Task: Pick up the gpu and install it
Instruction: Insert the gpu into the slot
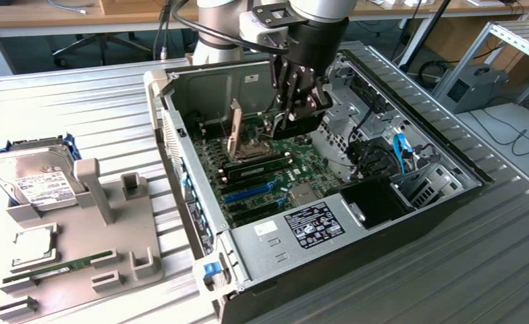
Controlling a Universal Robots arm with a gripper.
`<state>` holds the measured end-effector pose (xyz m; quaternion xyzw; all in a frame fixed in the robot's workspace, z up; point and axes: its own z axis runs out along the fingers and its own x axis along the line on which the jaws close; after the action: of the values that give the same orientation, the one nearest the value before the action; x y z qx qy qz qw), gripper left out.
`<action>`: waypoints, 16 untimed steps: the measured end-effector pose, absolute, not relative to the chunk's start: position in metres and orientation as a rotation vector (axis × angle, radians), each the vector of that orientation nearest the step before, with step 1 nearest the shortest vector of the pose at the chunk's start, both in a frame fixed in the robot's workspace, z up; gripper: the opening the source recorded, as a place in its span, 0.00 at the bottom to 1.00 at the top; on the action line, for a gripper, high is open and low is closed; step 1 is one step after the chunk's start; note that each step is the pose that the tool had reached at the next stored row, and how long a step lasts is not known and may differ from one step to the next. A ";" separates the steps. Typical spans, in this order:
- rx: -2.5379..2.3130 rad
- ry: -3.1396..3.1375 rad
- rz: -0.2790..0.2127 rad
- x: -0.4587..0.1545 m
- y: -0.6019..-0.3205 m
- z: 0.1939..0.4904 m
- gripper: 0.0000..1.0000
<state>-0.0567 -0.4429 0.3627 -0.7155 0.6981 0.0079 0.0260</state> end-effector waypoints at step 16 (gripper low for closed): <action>-2.211 2.157 0.025 -0.057 -0.450 0.359 0.26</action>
<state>-0.0567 -0.4495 0.3594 -0.7155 0.6981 0.0081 0.0263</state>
